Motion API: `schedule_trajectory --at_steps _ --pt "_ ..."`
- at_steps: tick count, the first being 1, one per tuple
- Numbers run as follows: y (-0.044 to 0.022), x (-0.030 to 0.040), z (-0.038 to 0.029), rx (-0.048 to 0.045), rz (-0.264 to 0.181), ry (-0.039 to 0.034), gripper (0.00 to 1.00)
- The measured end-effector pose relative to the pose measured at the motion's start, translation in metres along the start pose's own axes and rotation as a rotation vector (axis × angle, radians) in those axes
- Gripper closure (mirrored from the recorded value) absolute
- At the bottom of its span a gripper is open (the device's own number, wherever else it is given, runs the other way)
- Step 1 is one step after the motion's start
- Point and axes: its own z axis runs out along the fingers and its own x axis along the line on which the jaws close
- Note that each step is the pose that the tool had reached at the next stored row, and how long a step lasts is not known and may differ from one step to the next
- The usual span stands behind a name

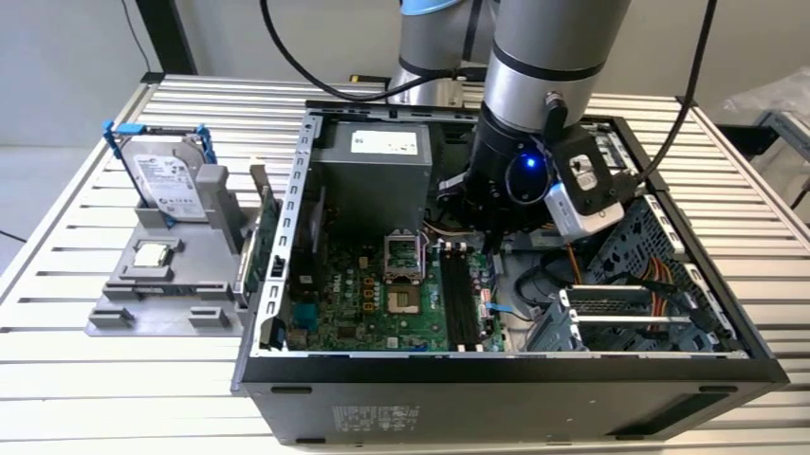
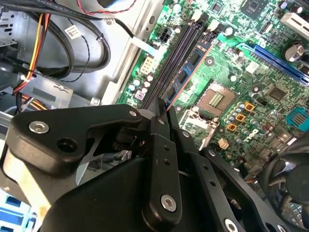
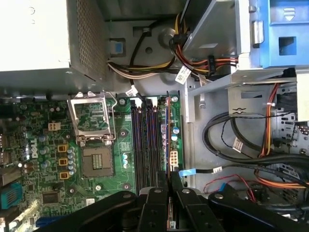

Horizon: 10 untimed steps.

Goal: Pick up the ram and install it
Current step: 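Insert the ram into the slot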

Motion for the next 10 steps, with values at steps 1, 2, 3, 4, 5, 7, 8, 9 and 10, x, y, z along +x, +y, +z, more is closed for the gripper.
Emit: schedule_trajectory --at_steps 1,2,3,4,5,7,8,9,10 --pt "0.0000 0.0000 0.0007 -0.0003 0.000 0.0000 1.00" --pt "-0.0001 0.0001 0.0016 -0.0002 0.000 0.0000 1.00" --pt "-0.0002 0.0002 0.0025 -0.0003 0.000 0.0000 1.00" --pt "-0.0003 0.0002 0.0034 -0.0003 -0.001 0.0000 1.00" --pt "-0.0003 0.0003 0.0043 -0.0004 -0.002 0.0001 1.00" --pt "-0.0004 0.0003 0.0055 -0.0003 -0.003 0.0001 1.00" --pt "-0.0004 0.0002 0.0058 -0.0002 -0.004 0.0001 1.00" --pt "-0.0004 0.0003 0.0067 -0.0005 -0.004 0.0001 1.00" --pt "-0.0004 0.0003 0.0078 -0.0005 -0.005 0.0001 1.00"
